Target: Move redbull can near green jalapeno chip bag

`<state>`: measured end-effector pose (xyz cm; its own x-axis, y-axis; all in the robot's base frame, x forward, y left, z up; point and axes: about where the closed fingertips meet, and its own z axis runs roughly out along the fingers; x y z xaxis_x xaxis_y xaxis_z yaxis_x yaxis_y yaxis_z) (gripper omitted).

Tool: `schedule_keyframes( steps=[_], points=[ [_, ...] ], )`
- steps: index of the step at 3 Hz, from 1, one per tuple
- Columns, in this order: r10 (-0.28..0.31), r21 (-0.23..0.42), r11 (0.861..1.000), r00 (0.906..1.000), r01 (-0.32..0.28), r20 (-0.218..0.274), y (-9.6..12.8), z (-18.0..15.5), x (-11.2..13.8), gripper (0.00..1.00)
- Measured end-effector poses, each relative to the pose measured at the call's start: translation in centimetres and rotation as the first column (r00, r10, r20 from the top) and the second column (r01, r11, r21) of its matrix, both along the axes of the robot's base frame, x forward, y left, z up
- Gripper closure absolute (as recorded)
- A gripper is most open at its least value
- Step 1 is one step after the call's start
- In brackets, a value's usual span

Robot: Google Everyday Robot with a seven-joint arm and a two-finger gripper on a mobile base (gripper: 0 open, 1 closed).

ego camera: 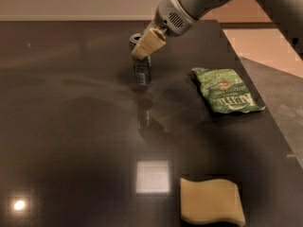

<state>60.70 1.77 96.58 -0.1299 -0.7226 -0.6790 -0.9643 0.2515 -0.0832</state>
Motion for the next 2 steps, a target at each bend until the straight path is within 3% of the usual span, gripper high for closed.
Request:
schedule_keyframes(
  steps=[2],
  points=[
    [-0.113,0.0,0.994,0.9927,0.113,-0.043,-7.8,-1.1,1.2,1.0]
  ],
)
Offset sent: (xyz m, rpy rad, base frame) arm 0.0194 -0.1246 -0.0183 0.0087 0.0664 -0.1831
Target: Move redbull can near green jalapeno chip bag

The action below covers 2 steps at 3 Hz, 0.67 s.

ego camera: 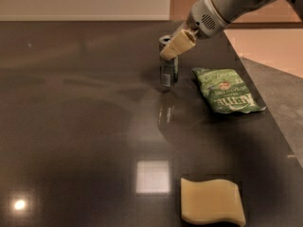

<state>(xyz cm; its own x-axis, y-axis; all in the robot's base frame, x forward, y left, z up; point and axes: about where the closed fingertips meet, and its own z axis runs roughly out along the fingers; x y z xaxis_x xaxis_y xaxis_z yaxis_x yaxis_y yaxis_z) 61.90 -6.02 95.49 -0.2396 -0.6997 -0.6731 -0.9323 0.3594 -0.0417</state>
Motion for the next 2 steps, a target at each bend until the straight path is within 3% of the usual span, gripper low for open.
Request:
schedule_keyframes(
  steps=[2],
  points=[
    [-0.077,0.015,0.997,0.9964,0.078,-0.034,-4.1,-1.8,0.7,1.0]
  ],
)
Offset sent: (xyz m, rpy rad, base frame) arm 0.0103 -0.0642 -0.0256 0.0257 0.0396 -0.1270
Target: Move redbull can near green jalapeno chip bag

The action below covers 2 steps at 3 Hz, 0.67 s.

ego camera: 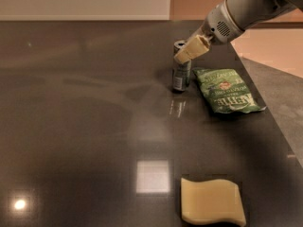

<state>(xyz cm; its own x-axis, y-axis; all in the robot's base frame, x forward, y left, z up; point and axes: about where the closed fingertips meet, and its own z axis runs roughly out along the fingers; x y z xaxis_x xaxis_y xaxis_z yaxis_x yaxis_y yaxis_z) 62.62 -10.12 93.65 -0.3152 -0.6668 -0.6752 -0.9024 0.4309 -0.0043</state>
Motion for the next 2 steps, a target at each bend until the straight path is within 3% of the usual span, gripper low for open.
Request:
schedule_keyframes(
  steps=[1,2],
  points=[
    [-0.021,0.004,1.0,0.9998,0.021,-0.002,-0.8,-0.76,0.18,0.85],
    [-0.033,0.005,0.999,0.9995,0.033,-0.003,-1.21,-1.3,0.27,0.62]
  ],
)
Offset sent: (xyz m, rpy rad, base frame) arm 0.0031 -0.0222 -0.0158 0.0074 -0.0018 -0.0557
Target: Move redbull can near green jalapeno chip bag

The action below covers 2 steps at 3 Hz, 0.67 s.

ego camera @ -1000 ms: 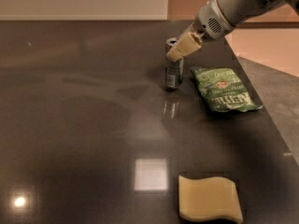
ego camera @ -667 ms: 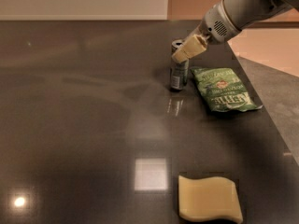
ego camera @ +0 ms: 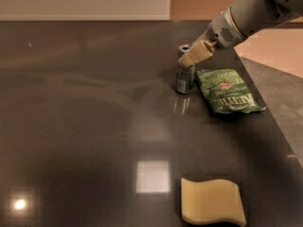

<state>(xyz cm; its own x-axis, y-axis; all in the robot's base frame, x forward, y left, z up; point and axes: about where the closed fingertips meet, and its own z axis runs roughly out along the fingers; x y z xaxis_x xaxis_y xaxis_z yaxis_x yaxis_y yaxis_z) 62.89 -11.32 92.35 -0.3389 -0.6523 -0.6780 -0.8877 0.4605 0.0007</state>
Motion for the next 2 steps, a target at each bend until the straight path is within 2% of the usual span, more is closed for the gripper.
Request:
schedule_keyframes(
  steps=[2],
  points=[
    [-0.002,0.01,1.0,1.0,0.002,0.005,0.08,-1.05,-0.06,0.15]
  ],
)
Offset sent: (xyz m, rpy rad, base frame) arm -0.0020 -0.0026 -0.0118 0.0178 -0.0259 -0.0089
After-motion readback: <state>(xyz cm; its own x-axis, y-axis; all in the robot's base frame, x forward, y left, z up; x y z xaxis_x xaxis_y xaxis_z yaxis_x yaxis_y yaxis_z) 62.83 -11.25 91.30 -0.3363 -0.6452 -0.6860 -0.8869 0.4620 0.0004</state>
